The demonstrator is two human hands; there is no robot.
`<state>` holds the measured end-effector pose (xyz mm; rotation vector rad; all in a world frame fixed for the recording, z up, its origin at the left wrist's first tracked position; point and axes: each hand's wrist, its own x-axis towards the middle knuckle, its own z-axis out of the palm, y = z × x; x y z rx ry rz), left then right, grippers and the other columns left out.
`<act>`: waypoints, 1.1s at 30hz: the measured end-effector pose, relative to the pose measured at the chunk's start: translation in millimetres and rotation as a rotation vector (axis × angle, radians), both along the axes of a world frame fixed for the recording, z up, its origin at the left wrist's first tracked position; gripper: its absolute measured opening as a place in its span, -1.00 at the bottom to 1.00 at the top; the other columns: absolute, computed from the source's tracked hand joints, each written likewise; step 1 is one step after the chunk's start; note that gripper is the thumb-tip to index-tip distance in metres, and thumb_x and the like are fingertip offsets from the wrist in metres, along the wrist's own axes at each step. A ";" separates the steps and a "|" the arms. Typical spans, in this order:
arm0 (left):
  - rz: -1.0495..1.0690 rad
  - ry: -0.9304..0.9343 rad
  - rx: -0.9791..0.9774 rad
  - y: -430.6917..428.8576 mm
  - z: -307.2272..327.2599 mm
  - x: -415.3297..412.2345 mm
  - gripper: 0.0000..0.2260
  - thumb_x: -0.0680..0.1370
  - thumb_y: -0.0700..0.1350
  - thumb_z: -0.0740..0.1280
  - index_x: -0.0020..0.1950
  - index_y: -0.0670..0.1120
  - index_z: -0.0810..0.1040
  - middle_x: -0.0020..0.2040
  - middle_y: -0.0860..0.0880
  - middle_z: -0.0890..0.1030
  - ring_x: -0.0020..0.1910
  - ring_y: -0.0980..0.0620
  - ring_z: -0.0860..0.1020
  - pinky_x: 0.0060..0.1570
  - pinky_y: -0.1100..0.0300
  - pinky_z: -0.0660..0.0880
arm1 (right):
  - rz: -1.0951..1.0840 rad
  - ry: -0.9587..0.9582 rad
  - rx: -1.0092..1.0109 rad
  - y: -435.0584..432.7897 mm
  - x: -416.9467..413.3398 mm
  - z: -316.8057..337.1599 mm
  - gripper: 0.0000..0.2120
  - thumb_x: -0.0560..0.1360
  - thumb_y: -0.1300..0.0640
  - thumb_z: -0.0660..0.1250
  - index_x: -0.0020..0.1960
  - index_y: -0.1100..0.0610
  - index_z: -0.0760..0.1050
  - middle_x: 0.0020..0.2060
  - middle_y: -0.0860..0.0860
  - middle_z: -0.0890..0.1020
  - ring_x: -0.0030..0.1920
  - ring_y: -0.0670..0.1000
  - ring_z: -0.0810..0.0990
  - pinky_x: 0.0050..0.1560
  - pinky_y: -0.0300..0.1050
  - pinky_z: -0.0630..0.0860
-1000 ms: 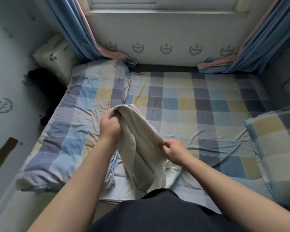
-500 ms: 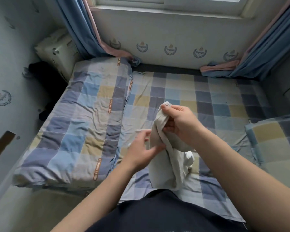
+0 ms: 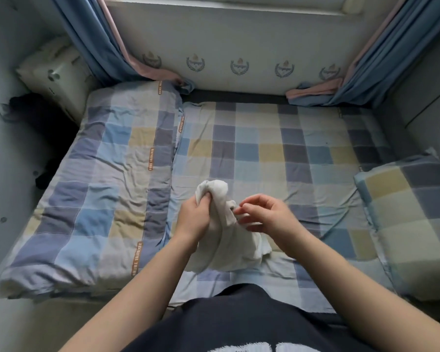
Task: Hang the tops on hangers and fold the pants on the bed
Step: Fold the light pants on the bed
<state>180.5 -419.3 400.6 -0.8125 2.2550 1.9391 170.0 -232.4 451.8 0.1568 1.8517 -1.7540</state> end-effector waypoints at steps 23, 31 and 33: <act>-0.385 -0.182 0.131 -10.4 2.6 27.5 -0.34 0.46 0.24 0.40 0.46 -0.05 0.40 0.37 -0.05 0.53 0.28 0.07 0.54 0.09 0.27 0.47 | -0.358 0.040 0.001 -6.6 -33.5 -31.1 -0.78 0.60 0.02 0.36 0.05 0.18 0.62 0.03 0.17 0.71 0.03 0.12 0.68 0.09 0.13 0.61; -0.516 -0.072 -0.204 9.2 4.1 29.7 -0.16 0.22 0.40 0.51 0.38 0.09 0.35 0.24 0.11 0.51 0.19 0.17 0.52 0.17 0.17 0.49 | -0.619 -0.204 -0.245 -7.5 -55.0 -13.0 -0.92 0.63 0.12 0.31 0.06 0.12 0.53 0.03 0.12 0.68 -0.03 0.09 0.68 -0.23 -0.04 0.63; -0.455 0.015 -0.399 16.1 0.3 30.0 -0.44 0.37 0.23 0.50 0.24 0.03 0.42 0.14 0.03 0.50 0.11 0.02 0.51 0.10 0.03 0.49 | -0.626 -0.235 -0.270 -9.8 -55.5 -11.7 -0.90 0.64 0.14 0.30 0.09 0.17 0.53 0.00 0.13 0.67 -0.07 0.08 0.68 -0.31 -0.06 0.66</act>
